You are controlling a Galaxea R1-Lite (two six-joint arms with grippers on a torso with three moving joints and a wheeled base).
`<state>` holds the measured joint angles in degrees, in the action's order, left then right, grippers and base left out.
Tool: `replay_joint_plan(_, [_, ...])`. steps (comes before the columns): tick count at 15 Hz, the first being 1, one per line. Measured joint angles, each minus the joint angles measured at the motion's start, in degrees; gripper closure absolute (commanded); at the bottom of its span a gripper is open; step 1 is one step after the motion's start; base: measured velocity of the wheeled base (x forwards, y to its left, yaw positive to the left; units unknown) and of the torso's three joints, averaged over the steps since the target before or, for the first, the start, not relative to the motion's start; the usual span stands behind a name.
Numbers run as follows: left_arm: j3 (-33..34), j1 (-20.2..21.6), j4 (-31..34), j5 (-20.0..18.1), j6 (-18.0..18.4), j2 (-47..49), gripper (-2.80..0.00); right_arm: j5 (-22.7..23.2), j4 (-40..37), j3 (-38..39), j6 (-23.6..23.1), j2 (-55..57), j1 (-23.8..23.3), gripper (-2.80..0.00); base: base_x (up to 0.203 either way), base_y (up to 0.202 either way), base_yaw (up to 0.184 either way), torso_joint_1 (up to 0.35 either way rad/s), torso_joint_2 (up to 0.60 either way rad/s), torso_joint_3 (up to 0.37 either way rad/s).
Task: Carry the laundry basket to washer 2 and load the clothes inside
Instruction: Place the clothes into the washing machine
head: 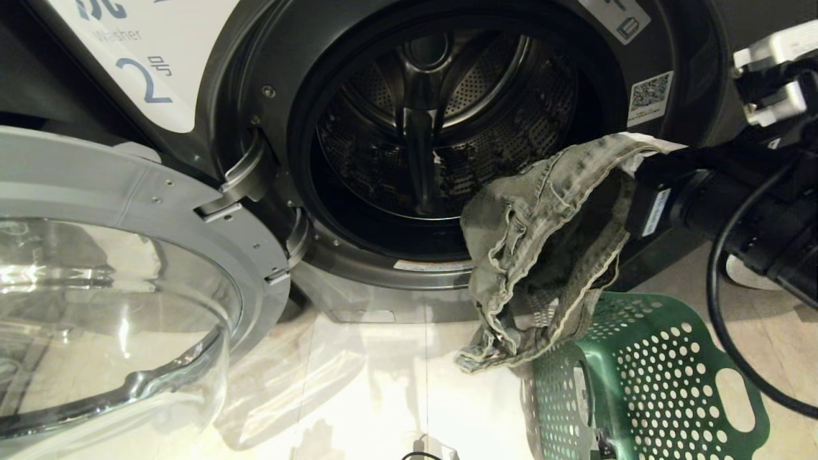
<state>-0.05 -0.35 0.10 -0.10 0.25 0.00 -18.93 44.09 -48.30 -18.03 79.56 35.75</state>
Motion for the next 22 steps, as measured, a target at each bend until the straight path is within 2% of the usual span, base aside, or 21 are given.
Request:
replay_joint_plan(5, [0.0, 0.0, 0.0, 0.0, 0.0, 0.0, 0.0, 0.0, 16.5, 1.4, -0.5, 9.5, 3.2, 0.0, 0.0, 0.0, 0.0, 0.0, 0.0, 0.0])
replay_joint_plan(7, [0.0, 0.0, 0.0, 0.0, 0.0, 0.0, 0.0, -0.1, 19.3, 0.6, -0.8, 12.8, 3.7, 0.0, 0.0, 0.0, 0.0, 0.0, 0.0, 0.0])
replay_joint_plan(10, [0.0, 0.0, 0.0, 0.0, 0.0, 0.0, 0.0, -0.5, 25.3, -3.0, -3.7, 19.3, 3.7, 0.0, 0.0, 0.0, 0.0, 0.0, 0.0, 0.0])
replay_joint_plan(16, [0.0, 0.0, 0.0, 0.0, 0.0, 0.0, 0.0, -3.4, 27.1, -21.6, -4.9, 35.0, 2.1, 0.0, 0.0, 0.0, 0.0, 0.0, 0.0, 0.0])
replay_joint_plan(22, [0.0, 0.0, 0.0, 0.0, 0.0, 0.0, 0.0, -4.9, 26.7, -40.1, -7.7, 46.6, -1.9, 0.0, 0.0, 0.0, 0.0, 0.0, 0.0, 0.0])
